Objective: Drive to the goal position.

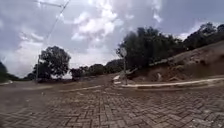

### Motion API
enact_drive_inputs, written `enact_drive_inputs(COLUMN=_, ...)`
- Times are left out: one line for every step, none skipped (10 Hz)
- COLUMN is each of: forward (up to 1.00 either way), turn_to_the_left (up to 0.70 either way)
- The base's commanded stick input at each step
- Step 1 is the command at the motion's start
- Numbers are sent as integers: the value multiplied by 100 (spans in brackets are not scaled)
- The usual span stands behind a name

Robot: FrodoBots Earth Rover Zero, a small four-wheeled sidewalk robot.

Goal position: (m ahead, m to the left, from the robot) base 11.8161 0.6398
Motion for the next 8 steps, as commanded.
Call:
enact_drive_inputs(forward=70, turn_to_the_left=0)
enact_drive_inputs(forward=70, turn_to_the_left=0)
enact_drive_inputs(forward=70, turn_to_the_left=12)
enact_drive_inputs(forward=70, turn_to_the_left=25)
enact_drive_inputs(forward=70, turn_to_the_left=27)
enact_drive_inputs(forward=70, turn_to_the_left=6)
enact_drive_inputs(forward=70, turn_to_the_left=0)
enact_drive_inputs(forward=70, turn_to_the_left=0)
